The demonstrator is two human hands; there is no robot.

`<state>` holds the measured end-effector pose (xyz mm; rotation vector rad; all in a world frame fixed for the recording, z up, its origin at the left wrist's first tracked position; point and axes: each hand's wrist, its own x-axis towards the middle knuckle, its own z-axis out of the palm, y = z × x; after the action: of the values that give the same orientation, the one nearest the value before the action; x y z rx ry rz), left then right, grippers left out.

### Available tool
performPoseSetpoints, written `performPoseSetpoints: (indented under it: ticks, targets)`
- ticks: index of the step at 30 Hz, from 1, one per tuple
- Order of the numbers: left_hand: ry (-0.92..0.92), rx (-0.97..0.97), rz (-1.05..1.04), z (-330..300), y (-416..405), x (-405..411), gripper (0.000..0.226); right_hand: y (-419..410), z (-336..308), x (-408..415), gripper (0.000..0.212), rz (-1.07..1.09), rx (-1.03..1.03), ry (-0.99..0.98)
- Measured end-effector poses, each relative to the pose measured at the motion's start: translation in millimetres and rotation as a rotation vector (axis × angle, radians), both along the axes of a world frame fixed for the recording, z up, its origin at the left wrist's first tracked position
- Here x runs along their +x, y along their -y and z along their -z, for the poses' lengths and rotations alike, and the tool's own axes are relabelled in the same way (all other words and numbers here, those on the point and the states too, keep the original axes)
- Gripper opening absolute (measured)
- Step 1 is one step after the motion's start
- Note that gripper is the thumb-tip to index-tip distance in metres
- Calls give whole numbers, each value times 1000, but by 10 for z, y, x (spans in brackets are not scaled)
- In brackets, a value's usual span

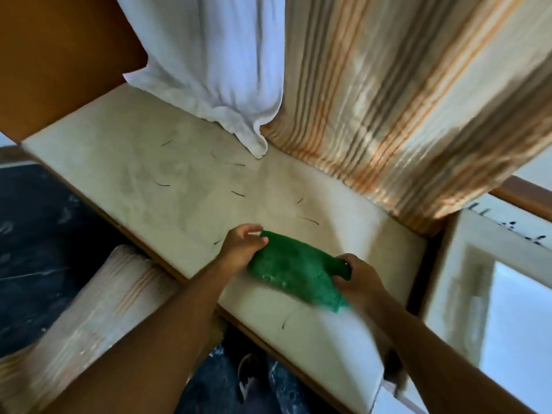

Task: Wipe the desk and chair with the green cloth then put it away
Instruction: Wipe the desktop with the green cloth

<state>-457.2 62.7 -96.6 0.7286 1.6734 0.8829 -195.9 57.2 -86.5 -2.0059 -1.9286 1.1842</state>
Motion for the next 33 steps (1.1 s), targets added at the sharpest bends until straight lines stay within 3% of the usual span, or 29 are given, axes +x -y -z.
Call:
performPoseSetpoints:
  ticks: [2, 4, 6, 8, 13, 18, 21, 23, 26, 28, 30, 33]
  targets:
    - [-165, 101, 14, 45, -161, -160, 42, 3, 101, -163, 45, -115, 169, 252]
    - [-577, 227, 143, 152, -224, -369, 48, 30, 170, -333, 59, -395, 372, 395]
    - [-1002, 266, 321, 365, -240, -631, 57, -46, 274, -527, 69, -674, 451, 404]
    - [-1176, 185, 396, 565, -217, -820, 66, -153, 431, -702, 70, -864, 474, 389]
    - [-1235, 109, 406, 800, -279, -891, 77, -964, 731, -932, 67, -990, 528, 527]
    - [-1246, 73, 397, 845, -309, -911, 75, -2263, 694, -886, 63, -443, 451, 596]
    - [-1240, 59, 415, 817, -323, -898, 75, -1986, 729, -943, 61, -425, 495, 562]
    - [-1239, 44, 429, 791, -321, -899, 76, -1323, 762, -902, 59, -570, 539, 500]
    - [-1249, 35, 432, 796, -332, -904, 76, -398, 766, -660, 60, -767, 436, 362]
    - [-1265, 35, 433, 816, -332, -910, 76, -564, 757, -513, 59, -861, 452, 299]
    - [-1270, 45, 428, 841, -338, -915, 76, -1111, 776, -520, 57, -875, 534, 367]
    - [-1265, 53, 412, 847, -330, -917, 76, -2040, 734, -706, 56, -579, 483, 473]
